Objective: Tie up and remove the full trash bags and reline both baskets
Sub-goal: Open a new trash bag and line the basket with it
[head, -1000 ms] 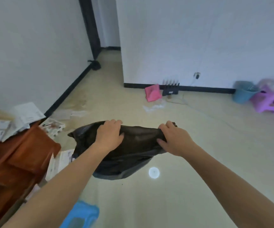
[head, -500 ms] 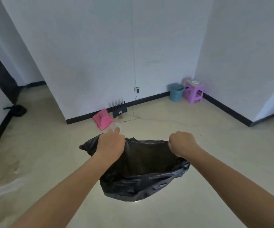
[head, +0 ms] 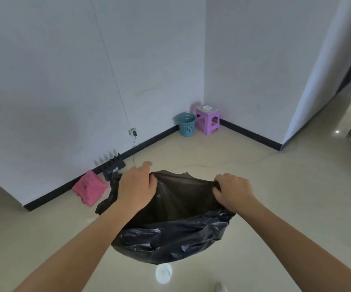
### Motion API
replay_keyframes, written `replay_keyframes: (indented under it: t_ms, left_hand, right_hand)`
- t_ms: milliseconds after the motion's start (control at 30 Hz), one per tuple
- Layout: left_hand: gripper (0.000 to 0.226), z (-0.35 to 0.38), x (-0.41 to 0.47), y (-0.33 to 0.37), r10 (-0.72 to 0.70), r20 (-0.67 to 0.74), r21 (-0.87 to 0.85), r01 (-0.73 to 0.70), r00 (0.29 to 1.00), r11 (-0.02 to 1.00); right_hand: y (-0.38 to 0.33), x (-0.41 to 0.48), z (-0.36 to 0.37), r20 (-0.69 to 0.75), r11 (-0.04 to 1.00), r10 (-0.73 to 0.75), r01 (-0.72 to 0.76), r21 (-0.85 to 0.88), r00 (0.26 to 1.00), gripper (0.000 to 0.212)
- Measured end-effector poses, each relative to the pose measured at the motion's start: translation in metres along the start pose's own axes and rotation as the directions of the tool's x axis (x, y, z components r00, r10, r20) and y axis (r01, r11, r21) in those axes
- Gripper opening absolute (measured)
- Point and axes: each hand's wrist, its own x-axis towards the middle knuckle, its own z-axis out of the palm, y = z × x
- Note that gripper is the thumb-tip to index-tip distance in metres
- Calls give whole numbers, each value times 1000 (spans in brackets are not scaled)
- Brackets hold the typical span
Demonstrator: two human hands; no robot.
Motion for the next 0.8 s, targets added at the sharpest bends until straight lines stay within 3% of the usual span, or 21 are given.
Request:
replay_keyframes:
  t_ms: [133,467,667,800]
  left_hand:
    - [50,25,90,25,-63,-17,-103,61,998,993]
    - [57,79,290,27,-325,-115,-314,276,939,909]
    - [51,133,415,13,-261,-182,-310,196,948,930]
    - [52,166,518,-3,-297,-230,-342,208,927,916]
  right_hand:
    - [47,97,4,-1,1000,-11,11,23,1000,33]
    - [90,315,7,-10,990,-109,109,87,994,33]
    - [109,441,31,12,990,-119,118,73,993,31]
    - [123,544,38,23,991,-123,122,46,992,30]
